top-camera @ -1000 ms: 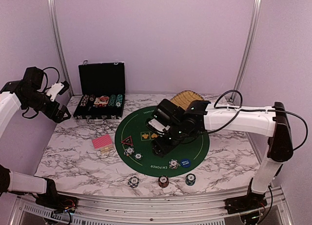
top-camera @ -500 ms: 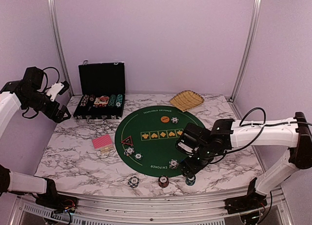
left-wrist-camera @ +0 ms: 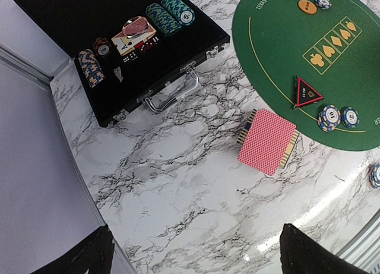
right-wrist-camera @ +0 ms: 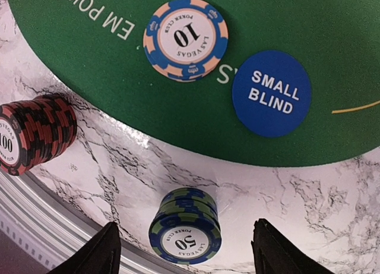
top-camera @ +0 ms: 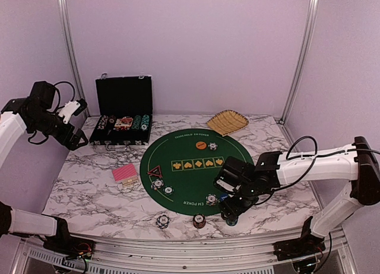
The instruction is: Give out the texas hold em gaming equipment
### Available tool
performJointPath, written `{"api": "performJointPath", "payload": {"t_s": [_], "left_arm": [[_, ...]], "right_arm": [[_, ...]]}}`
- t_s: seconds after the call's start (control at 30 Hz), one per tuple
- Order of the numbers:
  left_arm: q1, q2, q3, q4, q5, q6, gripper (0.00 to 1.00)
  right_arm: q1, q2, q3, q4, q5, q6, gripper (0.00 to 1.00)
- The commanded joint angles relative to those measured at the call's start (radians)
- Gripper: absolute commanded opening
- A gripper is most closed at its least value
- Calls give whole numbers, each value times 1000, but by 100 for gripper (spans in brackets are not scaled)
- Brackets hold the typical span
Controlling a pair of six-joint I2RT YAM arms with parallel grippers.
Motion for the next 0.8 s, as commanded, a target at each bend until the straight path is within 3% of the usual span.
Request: {"api": "performJointPath", "payload": {"t_s": [0.0, 0.77], "left_arm": [[-1, -14, 24, -32, 10, -8, 99], [-1, -9, 12, -32, 11, -2, 99]], "right_arm": [[5, 16, -1, 37, -7, 16, 75], [9, 59, -18, 45, 37, 9, 60]]}}
